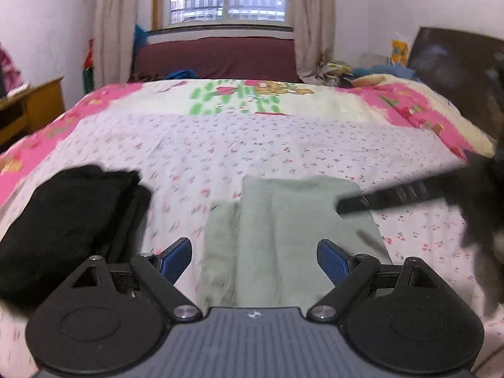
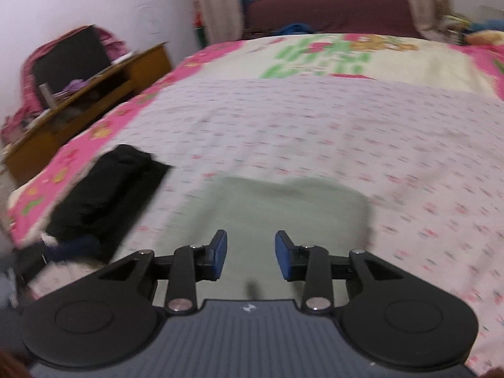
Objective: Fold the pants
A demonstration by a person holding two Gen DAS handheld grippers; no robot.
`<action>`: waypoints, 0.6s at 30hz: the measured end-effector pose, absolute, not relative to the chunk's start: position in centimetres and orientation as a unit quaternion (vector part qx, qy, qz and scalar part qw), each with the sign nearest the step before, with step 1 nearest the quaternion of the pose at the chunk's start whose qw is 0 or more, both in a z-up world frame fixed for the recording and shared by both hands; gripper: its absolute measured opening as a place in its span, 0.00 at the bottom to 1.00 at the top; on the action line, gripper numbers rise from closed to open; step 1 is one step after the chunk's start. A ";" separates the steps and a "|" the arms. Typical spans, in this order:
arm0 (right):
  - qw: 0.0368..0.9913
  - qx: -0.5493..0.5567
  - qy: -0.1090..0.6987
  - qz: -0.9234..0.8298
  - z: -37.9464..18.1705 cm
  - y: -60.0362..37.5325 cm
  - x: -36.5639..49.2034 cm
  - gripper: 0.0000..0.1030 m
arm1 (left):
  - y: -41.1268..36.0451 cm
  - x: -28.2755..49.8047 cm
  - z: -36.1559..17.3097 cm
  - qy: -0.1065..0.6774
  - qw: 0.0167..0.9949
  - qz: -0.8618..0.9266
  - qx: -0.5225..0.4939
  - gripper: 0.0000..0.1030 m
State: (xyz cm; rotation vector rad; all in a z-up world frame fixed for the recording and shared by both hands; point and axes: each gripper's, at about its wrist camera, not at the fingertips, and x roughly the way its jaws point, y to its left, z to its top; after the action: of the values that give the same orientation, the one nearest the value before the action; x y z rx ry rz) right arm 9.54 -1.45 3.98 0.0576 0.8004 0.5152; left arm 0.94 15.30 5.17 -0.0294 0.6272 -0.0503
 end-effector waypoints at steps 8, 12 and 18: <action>0.870 0.039 0.434 0.232 -0.6 -3.3 10.5 0.40 | 16.0 7.0 -0.9 0.401 0.915 0.038 0.034 0.99; 0.878 0.082 0.401 0.248 0.1 -4.7 9.7 0.40 | 18.3 6.1 0.1 0.414 0.908 0.053 -0.044 0.99; 0.894 0.125 0.360 0.236 0.8 -5.7 11.5 0.42 | 14.6 5.8 3.1 0.362 0.930 0.048 0.027 0.99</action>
State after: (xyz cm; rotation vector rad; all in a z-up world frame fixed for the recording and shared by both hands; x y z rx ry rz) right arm 11.46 -5.72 0.85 0.2587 0.7459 0.4895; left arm 5.82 14.57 3.10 0.0545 0.7417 0.0988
